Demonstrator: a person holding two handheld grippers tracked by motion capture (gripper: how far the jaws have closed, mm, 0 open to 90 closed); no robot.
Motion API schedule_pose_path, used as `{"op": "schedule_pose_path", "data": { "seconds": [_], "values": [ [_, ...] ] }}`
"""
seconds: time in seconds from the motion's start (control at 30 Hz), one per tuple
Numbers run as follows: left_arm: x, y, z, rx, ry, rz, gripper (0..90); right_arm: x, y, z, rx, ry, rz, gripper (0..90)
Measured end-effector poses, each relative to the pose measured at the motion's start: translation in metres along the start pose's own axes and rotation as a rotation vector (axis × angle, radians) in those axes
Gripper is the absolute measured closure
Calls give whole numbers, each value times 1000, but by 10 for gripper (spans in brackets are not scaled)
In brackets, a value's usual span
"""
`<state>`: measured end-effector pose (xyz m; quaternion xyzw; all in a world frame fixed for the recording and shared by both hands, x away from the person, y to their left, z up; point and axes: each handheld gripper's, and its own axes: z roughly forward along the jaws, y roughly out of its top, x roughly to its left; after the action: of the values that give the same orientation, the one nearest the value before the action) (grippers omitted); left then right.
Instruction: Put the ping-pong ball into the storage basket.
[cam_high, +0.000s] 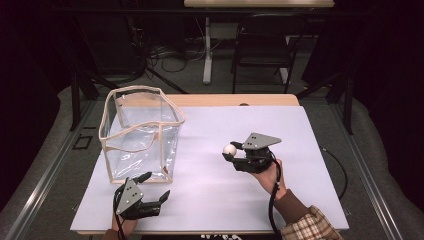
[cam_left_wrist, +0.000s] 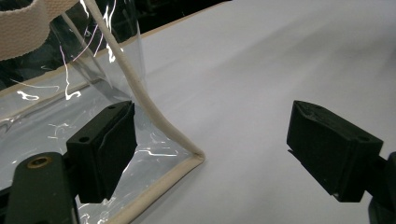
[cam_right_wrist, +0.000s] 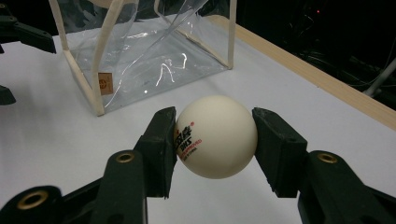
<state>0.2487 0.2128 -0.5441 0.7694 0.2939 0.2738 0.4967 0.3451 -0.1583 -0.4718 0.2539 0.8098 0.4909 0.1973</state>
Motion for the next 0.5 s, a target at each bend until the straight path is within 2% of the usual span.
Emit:
{"op": "schedule_pose_path", "data": {
  "seconds": [0.5],
  "values": [
    [-1, 1, 2, -3, -9, 5, 158, -2, 17, 9, -10, 6, -1, 511]
  ]
}}
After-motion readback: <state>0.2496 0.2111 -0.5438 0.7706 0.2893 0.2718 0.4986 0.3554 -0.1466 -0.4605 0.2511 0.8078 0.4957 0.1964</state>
